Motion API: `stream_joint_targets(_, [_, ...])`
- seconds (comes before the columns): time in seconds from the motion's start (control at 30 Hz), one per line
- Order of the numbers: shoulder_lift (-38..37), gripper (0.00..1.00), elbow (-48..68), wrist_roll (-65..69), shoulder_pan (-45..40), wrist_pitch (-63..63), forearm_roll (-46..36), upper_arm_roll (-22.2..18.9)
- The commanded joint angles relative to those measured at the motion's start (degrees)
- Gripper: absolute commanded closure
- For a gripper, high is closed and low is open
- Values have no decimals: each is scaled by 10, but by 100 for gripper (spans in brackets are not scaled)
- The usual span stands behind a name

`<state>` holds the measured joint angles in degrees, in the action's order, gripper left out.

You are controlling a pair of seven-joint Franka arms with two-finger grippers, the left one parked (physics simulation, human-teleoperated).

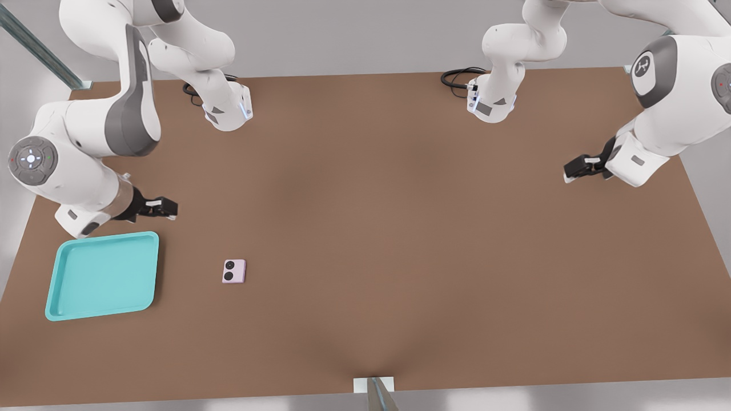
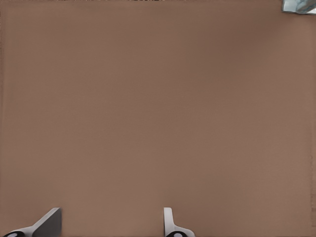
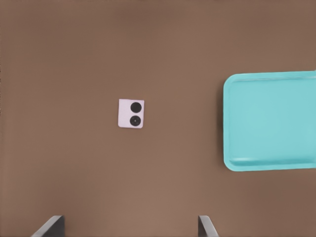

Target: Keep left arm still and place phone on the tray with right arm

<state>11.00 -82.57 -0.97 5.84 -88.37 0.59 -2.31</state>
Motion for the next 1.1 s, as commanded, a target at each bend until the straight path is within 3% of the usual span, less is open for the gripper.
stream_joint_targets(0.0, [0, 0, 0, -9, 0, -34, -2, -1])
stream_joint_targets(0.2, [27, 0, 0, -16, 6, -55, -3, -1])
stream_joint_targets(0.57, [207, 0, -8, -48, 34, -265, -36, 7])
stream_joint_targets(1.07, [258, 0, -98, -54, 22, -340, -47, 22])
